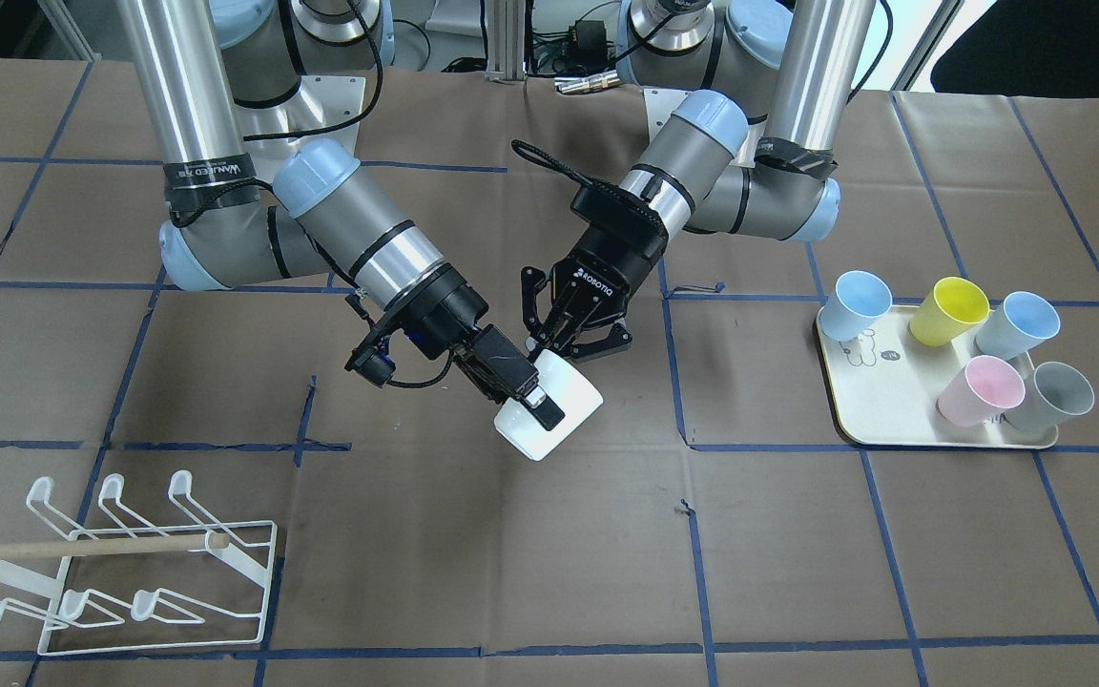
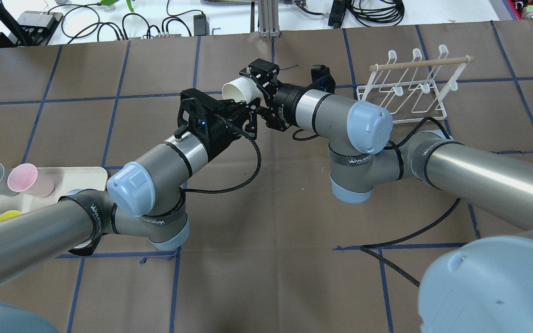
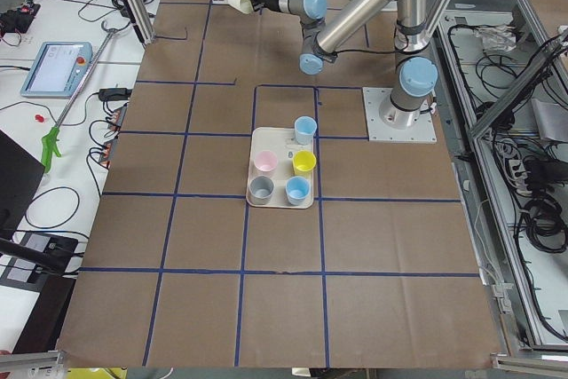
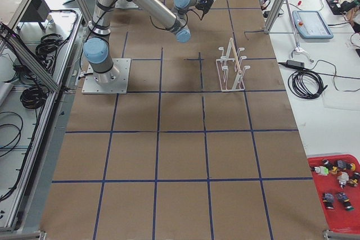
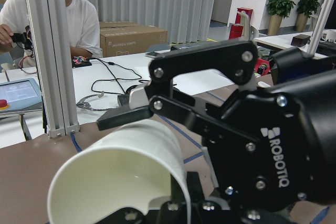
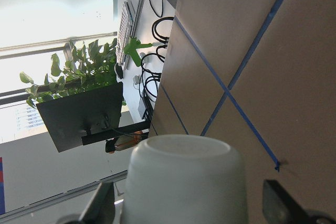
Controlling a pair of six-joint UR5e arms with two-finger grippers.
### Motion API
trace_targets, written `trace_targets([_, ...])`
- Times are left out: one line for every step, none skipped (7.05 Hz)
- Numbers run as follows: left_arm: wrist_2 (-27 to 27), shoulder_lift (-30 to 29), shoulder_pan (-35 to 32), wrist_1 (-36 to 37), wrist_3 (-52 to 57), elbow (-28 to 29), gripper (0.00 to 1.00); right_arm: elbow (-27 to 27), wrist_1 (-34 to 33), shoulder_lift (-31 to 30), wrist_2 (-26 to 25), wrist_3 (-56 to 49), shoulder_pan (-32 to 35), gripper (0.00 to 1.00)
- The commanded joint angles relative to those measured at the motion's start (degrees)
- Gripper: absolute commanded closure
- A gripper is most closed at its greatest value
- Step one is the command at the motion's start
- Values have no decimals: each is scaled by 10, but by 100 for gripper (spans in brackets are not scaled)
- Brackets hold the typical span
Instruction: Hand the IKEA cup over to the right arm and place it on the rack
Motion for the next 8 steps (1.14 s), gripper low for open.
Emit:
trace_targets([0, 1, 0, 0, 0, 0, 95, -7, 0, 1, 1, 0, 0, 19])
trace_targets([0, 1, 0, 0, 0, 0, 95, -7, 0, 1, 1, 0, 0, 31])
trace_targets([0, 1, 0, 0, 0, 0, 95, -7, 0, 1, 2, -1, 0, 38])
trace_targets([0, 1, 0, 0, -1, 0, 93, -7, -1, 1, 2, -1, 0, 45])
trace_targets([0, 1, 0, 0, -1, 1, 70, -7, -1, 1, 12, -2, -1, 50])
trace_targets([1, 2, 0, 0, -11, 1, 38, -7, -1, 2, 28, -2, -2, 53])
trace_targets([0, 1, 0, 1, -24, 1, 6, -6, -1, 1, 28, -2, -2, 53])
trace_targets([0, 3, 0, 1, -25, 1, 2, -6, -1, 1, 28, -2, -2, 53])
